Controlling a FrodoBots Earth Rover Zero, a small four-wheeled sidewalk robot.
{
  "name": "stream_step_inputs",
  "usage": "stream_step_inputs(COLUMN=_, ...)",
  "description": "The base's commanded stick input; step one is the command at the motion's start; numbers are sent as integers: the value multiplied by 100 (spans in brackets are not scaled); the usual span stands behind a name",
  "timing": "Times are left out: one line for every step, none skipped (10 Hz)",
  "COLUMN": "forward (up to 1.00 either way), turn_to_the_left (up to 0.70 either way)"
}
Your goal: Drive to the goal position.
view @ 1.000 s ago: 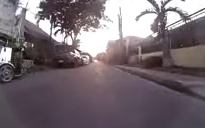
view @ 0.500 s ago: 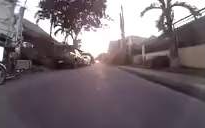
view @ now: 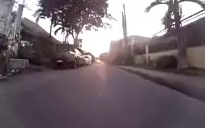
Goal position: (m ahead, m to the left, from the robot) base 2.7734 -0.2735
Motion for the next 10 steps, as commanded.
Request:
stream_step_inputs(forward=100, turn_to_the_left=0)
stream_step_inputs(forward=100, turn_to_the_left=0)
stream_step_inputs(forward=100, turn_to_the_left=0)
stream_step_inputs(forward=100, turn_to_the_left=0)
stream_step_inputs(forward=100, turn_to_the_left=0)
stream_step_inputs(forward=100, turn_to_the_left=0)
stream_step_inputs(forward=100, turn_to_the_left=0)
stream_step_inputs(forward=100, turn_to_the_left=0)
stream_step_inputs(forward=100, turn_to_the_left=-10)
stream_step_inputs(forward=100, turn_to_the_left=-31)
